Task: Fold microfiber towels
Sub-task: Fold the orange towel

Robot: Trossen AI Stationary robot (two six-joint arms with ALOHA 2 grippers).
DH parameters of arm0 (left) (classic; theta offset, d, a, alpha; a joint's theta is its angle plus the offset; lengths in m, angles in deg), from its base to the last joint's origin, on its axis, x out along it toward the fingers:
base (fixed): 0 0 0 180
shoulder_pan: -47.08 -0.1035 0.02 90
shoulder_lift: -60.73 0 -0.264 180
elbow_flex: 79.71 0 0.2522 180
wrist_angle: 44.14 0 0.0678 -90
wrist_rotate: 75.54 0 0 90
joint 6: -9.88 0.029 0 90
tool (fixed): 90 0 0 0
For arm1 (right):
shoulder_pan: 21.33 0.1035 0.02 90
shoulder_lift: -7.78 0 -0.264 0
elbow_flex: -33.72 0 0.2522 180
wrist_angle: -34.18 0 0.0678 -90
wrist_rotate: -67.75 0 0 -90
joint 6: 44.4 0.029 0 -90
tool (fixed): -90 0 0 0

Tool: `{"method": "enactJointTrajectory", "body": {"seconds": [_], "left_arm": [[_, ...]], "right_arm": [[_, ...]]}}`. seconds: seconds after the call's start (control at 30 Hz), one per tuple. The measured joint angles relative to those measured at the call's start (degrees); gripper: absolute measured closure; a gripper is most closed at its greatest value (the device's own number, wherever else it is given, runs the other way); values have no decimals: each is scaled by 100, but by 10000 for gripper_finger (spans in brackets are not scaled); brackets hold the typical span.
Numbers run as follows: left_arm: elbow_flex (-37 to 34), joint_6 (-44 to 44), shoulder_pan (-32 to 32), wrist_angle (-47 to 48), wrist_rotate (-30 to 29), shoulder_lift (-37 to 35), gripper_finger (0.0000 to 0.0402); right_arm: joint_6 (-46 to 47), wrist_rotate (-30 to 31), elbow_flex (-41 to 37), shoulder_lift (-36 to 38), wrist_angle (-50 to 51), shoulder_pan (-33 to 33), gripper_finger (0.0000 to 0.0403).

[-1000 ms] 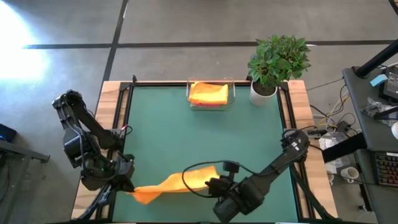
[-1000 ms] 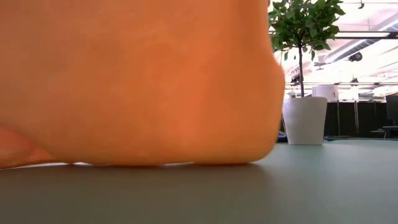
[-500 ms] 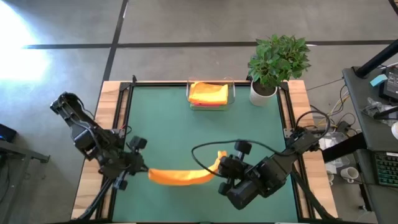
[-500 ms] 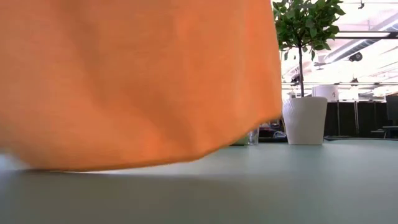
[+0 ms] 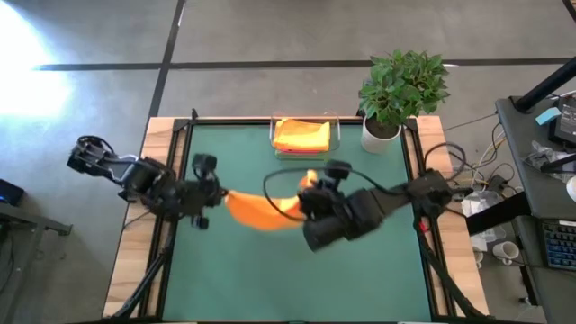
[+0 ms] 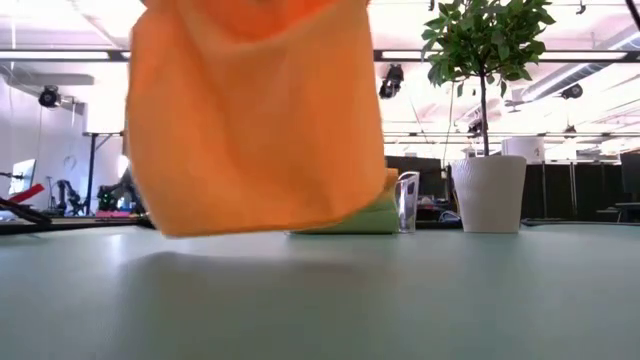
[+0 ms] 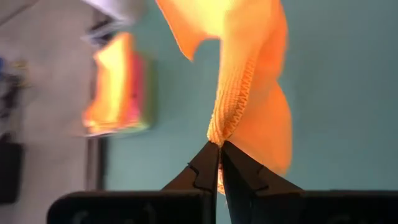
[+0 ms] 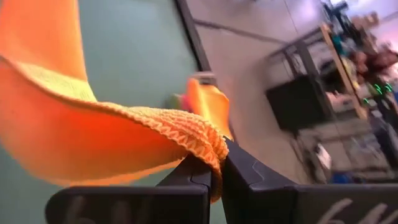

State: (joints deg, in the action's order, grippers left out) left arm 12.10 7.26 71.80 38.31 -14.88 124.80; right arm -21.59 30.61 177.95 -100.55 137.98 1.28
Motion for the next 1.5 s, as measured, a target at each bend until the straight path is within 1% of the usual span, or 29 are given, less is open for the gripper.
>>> {"method": "enactJointTrajectory", "body": {"seconds": [0.1, 0.2, 0.33, 0.37, 0.4, 0.43, 0.53, 0.6, 0.7, 0.77, 0.83, 0.97, 1.13, 1.2, 1.37, 1.5], "left_arm": [[265, 302, -438, 56, -124, 0, 400], [551, 346, -789, 286, -128, -3, 400], [765, 233, -961, 581, -119, -4, 400], [766, 95, -961, 588, -81, -4, 400], [760, -110, -961, 587, 95, -7, 400], [728, -347, -957, 580, 361, -7, 400], [468, -1150, -922, 579, 1430, 78, 400], [158, -1595, -829, 534, 1997, 194, 400], [-416, -2034, -528, 303, 2579, 397, 400], [-768, -2118, -261, 64, 2831, 545, 400], [-1048, -2270, 43, -171, 2958, 705, 400], [-1282, -2654, 545, -528, 3070, 996, 400], [-1291, -3015, 1049, -908, 3234, 1341, 400], [-1291, -3146, 1201, -1126, 3320, 1478, 400], [-1291, -3221, 1386, -1511, 3570, 1819, 400], [-1295, -3444, 1426, -1371, 3639, 2075, 400]], "right_arm": [[-98, 36, -173, 21, -2, -412, 394], [-178, 125, -340, 115, -1, -690, 394], [-288, 98, -432, 184, 3, -826, 394], [-289, -23, -435, 184, -2, -824, 394], [-272, -234, -436, 183, -9, -816, 394], [-192, -524, -437, 179, -24, -793, 394], [360, -1617, -484, 123, -69, -717, 394], [807, -2240, -584, 31, -67, -635, 394], [1422, -2948, -858, -116, -154, -444, 394], [1721, -3341, -1075, -198, -283, -278, 394], [1969, -3642, -1281, -297, -404, -90, 394], [2581, -3853, -1586, -494, -746, 297, 394], [3178, -4244, -1848, -586, -1683, 692, 394], [3373, -4301, -1969, -653, -1967, 824, 394], [3987, -4449, -2230, -699, -2253, 1085, 394], [4487, -4487, -2457, -697, -2308, 1216, 394]]}}
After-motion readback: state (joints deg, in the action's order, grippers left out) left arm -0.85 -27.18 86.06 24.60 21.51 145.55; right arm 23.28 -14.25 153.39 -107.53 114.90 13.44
